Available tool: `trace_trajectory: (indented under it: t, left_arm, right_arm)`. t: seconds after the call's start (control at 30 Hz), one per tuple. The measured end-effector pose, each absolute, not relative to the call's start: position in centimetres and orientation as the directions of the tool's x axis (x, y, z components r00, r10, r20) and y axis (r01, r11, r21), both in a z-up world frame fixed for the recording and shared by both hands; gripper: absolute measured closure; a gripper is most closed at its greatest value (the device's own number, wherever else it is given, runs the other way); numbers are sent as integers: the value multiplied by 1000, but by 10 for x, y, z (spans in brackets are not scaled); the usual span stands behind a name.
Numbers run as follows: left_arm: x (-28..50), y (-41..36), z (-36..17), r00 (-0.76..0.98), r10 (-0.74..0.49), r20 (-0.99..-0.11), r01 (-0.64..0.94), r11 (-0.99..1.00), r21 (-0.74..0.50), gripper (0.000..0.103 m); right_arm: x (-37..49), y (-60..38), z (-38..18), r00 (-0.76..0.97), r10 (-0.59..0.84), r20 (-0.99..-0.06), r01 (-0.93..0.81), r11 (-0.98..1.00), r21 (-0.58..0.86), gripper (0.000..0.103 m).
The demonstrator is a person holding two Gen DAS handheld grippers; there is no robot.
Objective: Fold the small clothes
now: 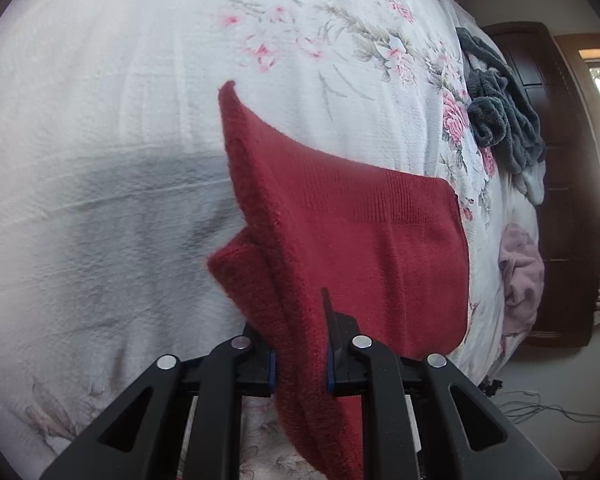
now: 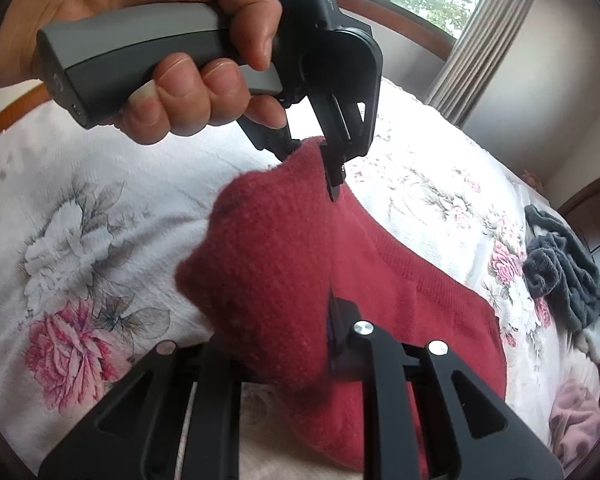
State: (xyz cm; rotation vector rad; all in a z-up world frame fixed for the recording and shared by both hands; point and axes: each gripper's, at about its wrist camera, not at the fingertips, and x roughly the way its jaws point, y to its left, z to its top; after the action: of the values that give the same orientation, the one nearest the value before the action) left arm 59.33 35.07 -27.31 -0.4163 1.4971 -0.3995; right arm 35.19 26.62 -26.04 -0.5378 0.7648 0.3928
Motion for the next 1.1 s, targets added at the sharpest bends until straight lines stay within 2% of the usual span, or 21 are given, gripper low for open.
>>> trace_trajectory:
  t: [0.47,1.1]
  left_arm:
    - [597,277,-221,74,-387,-919,89,920,-380,87]
    - [595,145,-193,69,-298,-952,189,941,-281,87]
  right_arm:
    - [362,189,-236,649,274,-709,-445,893,-62,88]
    - [353,86,-227,663,338,-668,-335,932,139,88]
